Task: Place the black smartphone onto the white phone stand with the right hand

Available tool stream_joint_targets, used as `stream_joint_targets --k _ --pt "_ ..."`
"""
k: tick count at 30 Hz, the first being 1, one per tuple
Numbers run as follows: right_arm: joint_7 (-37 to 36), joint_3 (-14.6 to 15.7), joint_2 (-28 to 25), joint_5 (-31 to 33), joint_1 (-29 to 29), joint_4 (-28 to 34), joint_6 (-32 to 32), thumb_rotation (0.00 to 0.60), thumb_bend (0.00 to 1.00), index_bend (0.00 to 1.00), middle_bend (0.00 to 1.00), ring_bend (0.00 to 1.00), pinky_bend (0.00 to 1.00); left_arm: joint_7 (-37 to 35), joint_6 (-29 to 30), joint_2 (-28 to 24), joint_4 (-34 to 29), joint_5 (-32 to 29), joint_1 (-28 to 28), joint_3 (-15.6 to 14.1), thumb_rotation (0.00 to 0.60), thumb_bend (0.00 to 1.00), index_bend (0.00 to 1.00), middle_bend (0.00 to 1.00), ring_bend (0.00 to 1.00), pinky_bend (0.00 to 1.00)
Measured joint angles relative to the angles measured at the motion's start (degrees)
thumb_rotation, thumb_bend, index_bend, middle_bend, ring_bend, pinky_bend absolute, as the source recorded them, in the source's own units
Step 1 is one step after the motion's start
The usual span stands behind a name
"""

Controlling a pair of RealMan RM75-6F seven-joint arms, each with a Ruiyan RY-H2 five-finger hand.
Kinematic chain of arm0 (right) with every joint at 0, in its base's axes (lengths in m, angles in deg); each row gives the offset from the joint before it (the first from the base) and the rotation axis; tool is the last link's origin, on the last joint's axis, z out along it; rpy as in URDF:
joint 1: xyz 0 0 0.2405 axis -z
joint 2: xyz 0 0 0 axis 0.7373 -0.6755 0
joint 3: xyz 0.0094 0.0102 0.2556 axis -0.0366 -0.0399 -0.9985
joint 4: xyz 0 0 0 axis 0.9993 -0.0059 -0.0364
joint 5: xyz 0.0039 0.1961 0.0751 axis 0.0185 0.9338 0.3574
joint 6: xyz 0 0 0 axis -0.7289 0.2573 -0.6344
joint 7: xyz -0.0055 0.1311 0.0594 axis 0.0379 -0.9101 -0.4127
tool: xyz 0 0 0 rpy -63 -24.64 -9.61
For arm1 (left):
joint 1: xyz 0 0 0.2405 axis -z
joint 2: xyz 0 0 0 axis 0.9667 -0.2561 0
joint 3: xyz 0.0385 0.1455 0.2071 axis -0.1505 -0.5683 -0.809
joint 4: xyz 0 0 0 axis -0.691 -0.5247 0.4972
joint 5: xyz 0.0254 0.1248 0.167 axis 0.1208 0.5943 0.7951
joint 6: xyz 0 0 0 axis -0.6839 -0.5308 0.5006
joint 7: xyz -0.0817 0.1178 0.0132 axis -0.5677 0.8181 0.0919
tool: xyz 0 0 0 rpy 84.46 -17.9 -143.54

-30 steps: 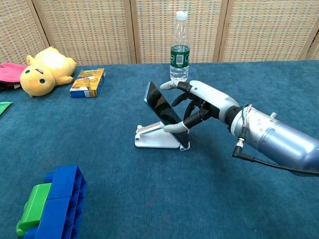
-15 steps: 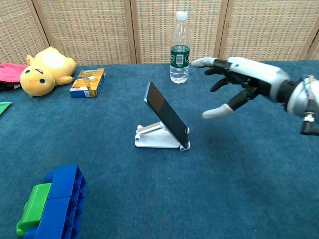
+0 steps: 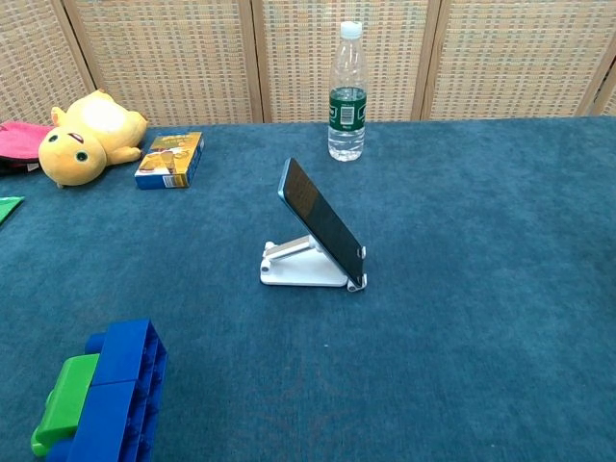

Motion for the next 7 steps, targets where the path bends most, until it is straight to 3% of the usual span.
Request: stream_joint_targets --k 3,7 --pt "1.07 0.72 -0.61 -0.03 3.83 -3.83 3.46 0.600 0.00 0.00 0.00 0.00 0.18 0.67 1.86 0.49 0.22 1.73 -0.72 -0.52 0.600 0.00 0.00 0.00 0.00 0.00" --pt "3.98 1.13 -2.26 0.21 6.10 -1.12 5.37 0.600 0.00 0.00 0.00 0.00 0.18 1.73 2.94 1.22 0.73 2.75 -1.21 -0.94 0.600 0.00 0.00 0.00 0.00 0.00"
